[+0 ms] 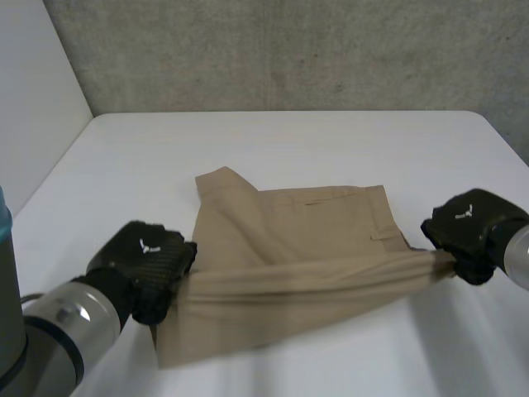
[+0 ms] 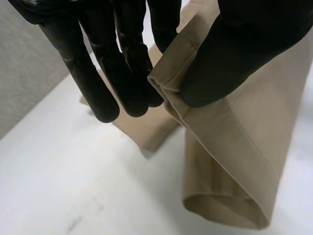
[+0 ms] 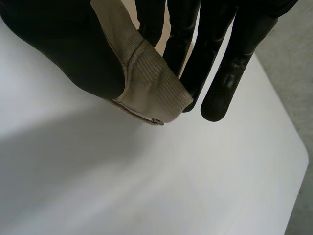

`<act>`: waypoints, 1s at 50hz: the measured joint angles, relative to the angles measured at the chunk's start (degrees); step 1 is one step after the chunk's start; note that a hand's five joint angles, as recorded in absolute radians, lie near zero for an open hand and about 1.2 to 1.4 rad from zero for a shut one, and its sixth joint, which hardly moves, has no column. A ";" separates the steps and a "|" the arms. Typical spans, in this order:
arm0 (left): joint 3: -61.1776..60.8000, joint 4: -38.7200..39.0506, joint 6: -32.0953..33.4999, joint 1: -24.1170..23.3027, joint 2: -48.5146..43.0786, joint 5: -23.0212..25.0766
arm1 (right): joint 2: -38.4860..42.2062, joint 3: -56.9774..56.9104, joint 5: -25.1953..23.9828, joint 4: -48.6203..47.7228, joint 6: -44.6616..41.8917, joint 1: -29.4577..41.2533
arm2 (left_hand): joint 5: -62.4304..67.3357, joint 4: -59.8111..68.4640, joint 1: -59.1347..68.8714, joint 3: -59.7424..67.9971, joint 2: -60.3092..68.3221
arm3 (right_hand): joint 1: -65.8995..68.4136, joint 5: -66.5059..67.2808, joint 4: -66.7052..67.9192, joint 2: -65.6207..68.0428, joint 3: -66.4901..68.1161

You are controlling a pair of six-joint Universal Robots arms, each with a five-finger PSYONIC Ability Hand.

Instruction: Fold the shorts.

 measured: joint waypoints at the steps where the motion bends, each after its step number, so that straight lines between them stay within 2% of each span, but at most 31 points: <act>1: 0.52 0.28 0.04 0.21 -0.16 -0.02 | 0.35 -0.71 -0.27 -0.03 0.45 0.02 | 0.00 0.00 0.00 0.00 0.00 | 0.00 0.00 0.01 0.00 0.00; 9: 7.51 5.92 1.05 2.60 -6.85 -0.28 | 9.37 -9.67 -2.67 -3.67 6.41 2.40 | 0.00 0.00 0.06 0.00 0.00 | 0.24 0.07 0.01 0.00 0.00; 18: 27.15 13.60 8.21 4.58 -28.55 -2.41 | 25.19 -22.23 -1.93 -18.39 8.89 7.40 | 0.00 0.00 0.34 0.00 0.00 | 0.49 0.26 0.02 0.00 0.00; 22: 32.57 15.93 10.22 5.17 -33.91 -3.86 | 28.95 -24.71 -1.04 -23.56 8.76 8.38 | 0.00 0.00 0.35 0.00 0.00 | 0.49 0.26 0.02 0.00 0.00; 23: 37.33 18.73 12.43 5.66 -38.50 -5.22 | 32.30 -26.85 0.20 -28.45 8.52 9.15 | 0.00 0.00 0.35 0.00 0.00 | 0.49 0.26 0.02 0.00 0.00; 28: 45.34 27.53 19.75 6.20 -47.04 -7.25 | 40.19 -31.79 3.23 -37.17 7.36 10.34 | 0.00 0.01 0.35 0.00 0.00 | 0.49 0.26 0.02 0.00 0.00; 32: 48.52 35.24 26.62 6.24 -52.00 -7.81 | 46.56 -35.85 4.66 -40.64 4.98 10.82 | 0.00 0.01 0.36 0.00 0.00 | 0.49 0.26 0.02 0.00 0.00; 36: 49.06 39.95 29.74 6.08 -54.34 -7.81 | 50.04 -38.01 5.05 -41.54 2.74 11.01 | 0.00 0.01 0.35 0.00 0.00 | -0.64 -1.00 -1.37 -1.87 -1.96; 38: 48.45 44.01 31.22 5.71 -55.78 -7.54 | 52.27 -39.29 5.36 -42.08 1.00 11.18 | -0.19 -0.35 0.06 -0.62 -0.69 | -25.08 -25.86 -29.11 -30.02 -28.76; 39: 47.71 45.75 31.46 5.43 -56.08 -7.34 | 52.54 -39.46 5.47 -42.30 0.76 11.25 | -8.96 -9.40 -9.79 -9.28 -9.35 | -29.44 -30.40 -33.68 -34.54 -33.36; 40: 47.71 45.75 31.46 5.43 -56.08 -7.34 | 52.54 -39.46 5.47 -42.30 0.76 11.25 | -8.96 -9.40 -9.79 -9.28 -9.35 | -29.44 -30.40 -33.68 -34.54 -33.36; 41: 46.34 48.22 31.54 4.97 -56.28 -7.08 | 52.81 -39.67 5.94 -43.06 0.35 11.50 | -31.07 -32.14 -34.13 -31.48 -33.19 | -41.87 -48.20 -51.47 -51.30 -51.12; 43: 45.95 48.81 31.53 4.85 -56.29 -7.02 | 52.68 -39.63 6.09 -43.29 0.39 11.58 | -31.07 -32.14 -34.13 -31.48 -33.19 | -41.87 -48.20 -51.47 -51.30 -51.12; 44: 43.89 52.12 31.42 4.10 -55.99 -6.91 | 50.65 -38.84 6.83 -44.60 1.66 11.84 | -51.49 -52.99 -52.75 -52.51 -53.23 | -43.61 -52.09 -54.86 -54.48 -55.31; 50: 38.82 59.17 31.03 2.68 -52.73 -7.62 | 41.92 -34.55 7.89 -47.25 9.07 11.93 | -55.22 -56.87 -53.92 -56.14 -57.14 | -43.70 -52.74 -54.91 -54.61 -55.78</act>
